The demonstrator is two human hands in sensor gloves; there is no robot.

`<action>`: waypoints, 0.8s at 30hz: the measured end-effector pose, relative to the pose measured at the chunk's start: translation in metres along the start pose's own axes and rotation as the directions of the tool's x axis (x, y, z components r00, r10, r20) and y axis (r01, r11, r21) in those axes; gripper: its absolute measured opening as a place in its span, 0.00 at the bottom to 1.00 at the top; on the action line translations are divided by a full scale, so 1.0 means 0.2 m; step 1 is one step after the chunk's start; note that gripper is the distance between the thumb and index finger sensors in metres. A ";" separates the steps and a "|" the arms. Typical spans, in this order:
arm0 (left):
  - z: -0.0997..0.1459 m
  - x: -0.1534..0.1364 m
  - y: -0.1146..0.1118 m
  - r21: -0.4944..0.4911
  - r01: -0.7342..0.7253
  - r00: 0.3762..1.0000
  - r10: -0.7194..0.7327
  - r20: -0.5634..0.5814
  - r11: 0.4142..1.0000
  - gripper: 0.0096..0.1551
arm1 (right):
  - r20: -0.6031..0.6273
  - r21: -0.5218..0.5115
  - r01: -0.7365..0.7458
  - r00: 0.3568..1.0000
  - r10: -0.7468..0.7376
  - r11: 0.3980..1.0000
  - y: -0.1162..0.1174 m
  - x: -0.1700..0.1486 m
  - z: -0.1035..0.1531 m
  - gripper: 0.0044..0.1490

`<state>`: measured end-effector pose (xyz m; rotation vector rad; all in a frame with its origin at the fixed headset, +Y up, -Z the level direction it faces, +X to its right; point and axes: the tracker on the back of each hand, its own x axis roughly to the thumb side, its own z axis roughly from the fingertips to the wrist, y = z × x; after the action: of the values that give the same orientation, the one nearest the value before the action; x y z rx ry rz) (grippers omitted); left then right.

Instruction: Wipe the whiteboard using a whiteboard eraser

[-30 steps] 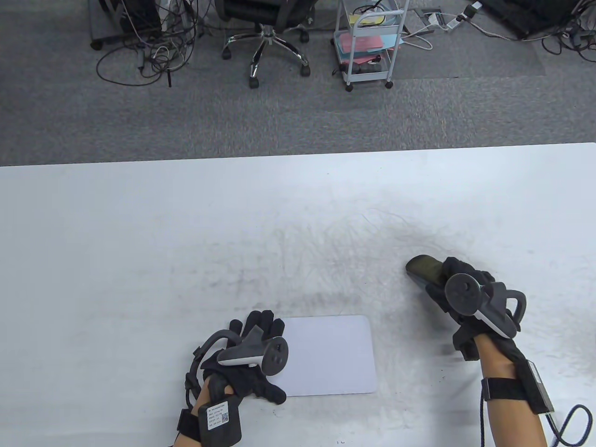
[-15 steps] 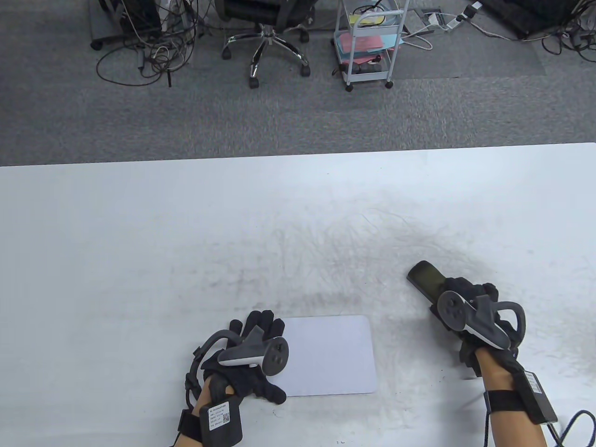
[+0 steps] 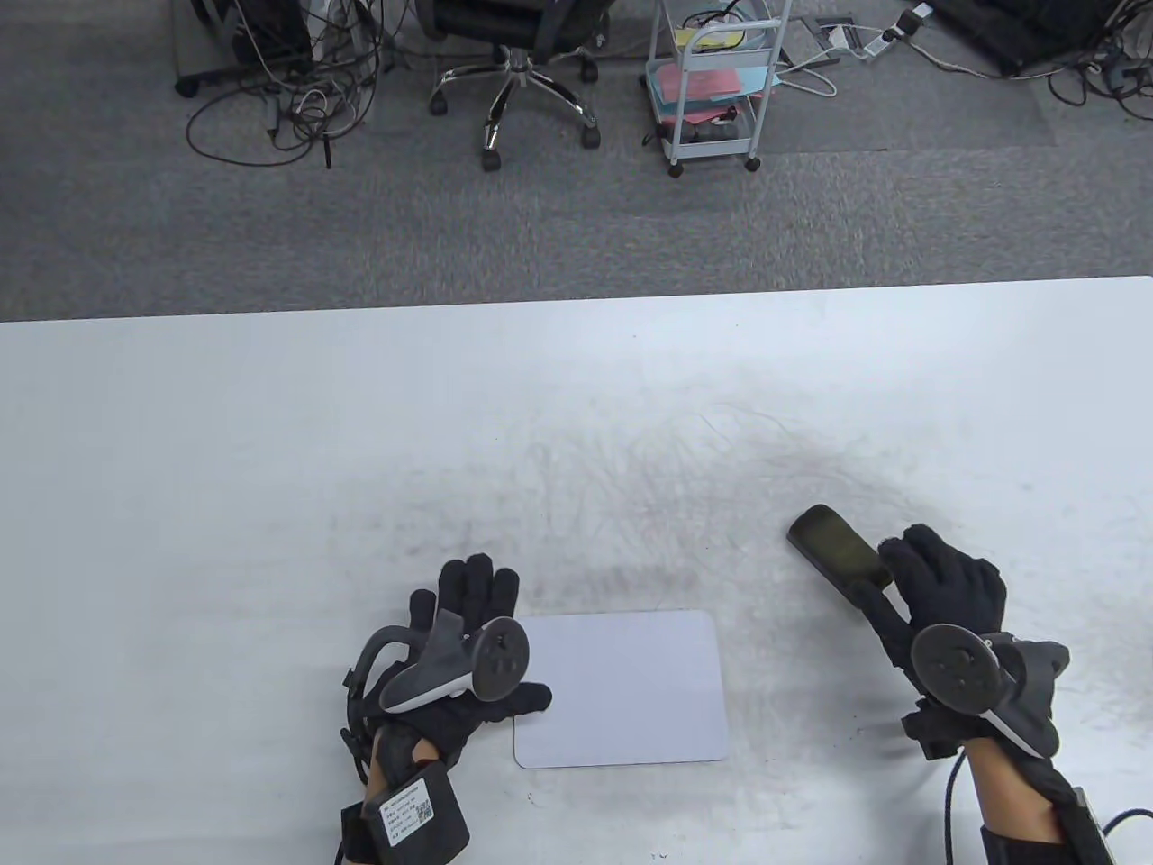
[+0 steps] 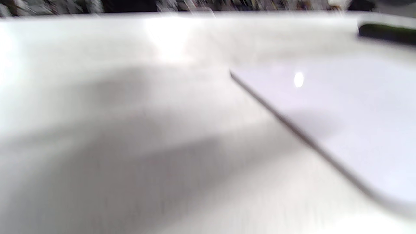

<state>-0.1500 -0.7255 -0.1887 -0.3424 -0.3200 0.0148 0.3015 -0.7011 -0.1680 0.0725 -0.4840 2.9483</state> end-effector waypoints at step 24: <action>0.07 -0.13 -0.02 0.172 0.069 0.974 -0.029 -0.222 0.983 0.69 | -0.096 0.087 -0.155 0.982 0.163 0.984 0.15 -0.04 0.01 0.47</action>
<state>-0.1784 -0.7255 -0.1829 -0.1552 -0.1068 -0.0428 0.3048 -0.7308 -0.1759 -0.1143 -0.3755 3.1073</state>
